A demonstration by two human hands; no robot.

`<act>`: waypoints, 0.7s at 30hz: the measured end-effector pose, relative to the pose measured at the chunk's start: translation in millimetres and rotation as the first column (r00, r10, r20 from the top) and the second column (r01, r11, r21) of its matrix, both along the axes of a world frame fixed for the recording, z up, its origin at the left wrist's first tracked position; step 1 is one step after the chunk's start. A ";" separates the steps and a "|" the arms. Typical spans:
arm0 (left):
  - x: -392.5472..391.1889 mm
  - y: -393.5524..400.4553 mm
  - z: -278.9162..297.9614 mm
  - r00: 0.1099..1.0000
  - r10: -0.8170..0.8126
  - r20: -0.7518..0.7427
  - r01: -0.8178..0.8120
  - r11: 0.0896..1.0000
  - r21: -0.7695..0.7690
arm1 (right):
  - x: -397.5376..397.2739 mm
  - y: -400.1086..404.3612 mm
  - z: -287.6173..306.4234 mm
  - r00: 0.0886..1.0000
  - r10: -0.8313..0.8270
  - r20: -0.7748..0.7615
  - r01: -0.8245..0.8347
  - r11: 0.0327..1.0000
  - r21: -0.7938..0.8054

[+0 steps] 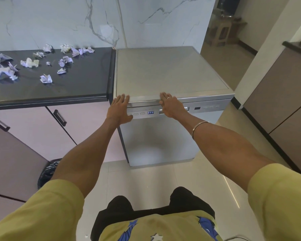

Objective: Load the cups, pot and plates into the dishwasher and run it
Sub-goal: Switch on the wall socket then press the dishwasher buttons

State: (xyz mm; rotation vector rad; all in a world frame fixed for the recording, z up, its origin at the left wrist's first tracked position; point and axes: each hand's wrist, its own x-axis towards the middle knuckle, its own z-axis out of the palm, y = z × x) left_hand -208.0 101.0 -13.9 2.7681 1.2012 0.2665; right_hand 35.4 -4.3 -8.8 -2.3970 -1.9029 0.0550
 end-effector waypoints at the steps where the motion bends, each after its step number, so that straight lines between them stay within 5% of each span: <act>1: -0.2 -2.6 3.2 1.000 0.005 0.006 -0.005 1.000 -0.012 | 1.3 0.1 2.2 1.000 0.006 0.009 -0.005 1.000 -0.024; 5: -1.3 -13.8 14.1 0.997 0.038 0.065 -0.033 0.996 -0.080 | -0.4 -0.2 12.1 1.000 0.001 0.005 -0.001 0.995 -0.096; 10: -0.4 -23.7 19.9 0.978 0.088 0.190 -0.080 0.996 -0.046 | -1.8 -6.8 23.3 1.000 -0.015 0.026 0.015 1.000 -0.003; 21: 13.0 -29.1 24.6 0.980 0.119 0.160 -0.108 0.991 -0.078 | 1.9 -16.1 30.5 0.993 -0.102 -0.050 0.103 0.995 0.011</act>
